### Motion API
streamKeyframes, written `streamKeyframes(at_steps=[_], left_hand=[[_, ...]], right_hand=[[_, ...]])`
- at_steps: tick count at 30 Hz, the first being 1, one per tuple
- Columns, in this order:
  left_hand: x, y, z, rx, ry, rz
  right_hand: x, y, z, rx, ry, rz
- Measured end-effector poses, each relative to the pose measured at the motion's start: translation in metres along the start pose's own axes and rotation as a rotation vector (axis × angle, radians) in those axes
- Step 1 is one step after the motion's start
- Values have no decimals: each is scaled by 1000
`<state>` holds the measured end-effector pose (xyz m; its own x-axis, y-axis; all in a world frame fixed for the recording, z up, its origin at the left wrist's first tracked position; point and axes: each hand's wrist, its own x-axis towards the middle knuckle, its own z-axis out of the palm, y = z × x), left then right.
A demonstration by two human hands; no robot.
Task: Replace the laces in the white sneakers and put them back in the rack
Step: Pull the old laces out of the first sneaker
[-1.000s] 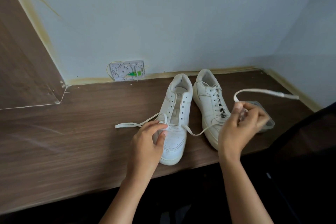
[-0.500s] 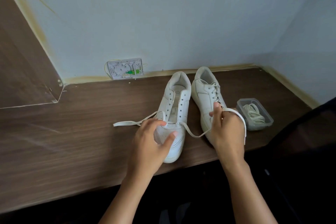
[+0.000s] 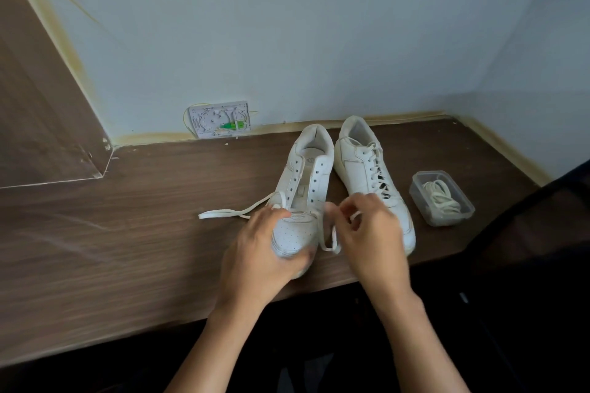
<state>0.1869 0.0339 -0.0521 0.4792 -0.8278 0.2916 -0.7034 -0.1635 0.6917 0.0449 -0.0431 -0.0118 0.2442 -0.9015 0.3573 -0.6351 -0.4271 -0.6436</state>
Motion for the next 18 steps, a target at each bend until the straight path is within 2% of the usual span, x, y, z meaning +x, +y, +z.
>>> streamKeyframes(at_steps=[3,9,11,15,16,18], left_hand=[[2,-1,1,9,14,8],[2,4,-1,-15,30,-62],[3,3,-2,-8,22,-98],[8,-5,-1,-19,49,-123],[9,-6,1,-15,52,-118],[8,-7,4,-5,45,-117]], right_hand=[[-2,1,28,-55,-116,-53],[7,5,39,112,-54,-115],[12,6,23,232,80,-61],[27,30,-22,389,640,-13],[29,37,-29,368,709,31],[26,44,-33,278,731,117]])
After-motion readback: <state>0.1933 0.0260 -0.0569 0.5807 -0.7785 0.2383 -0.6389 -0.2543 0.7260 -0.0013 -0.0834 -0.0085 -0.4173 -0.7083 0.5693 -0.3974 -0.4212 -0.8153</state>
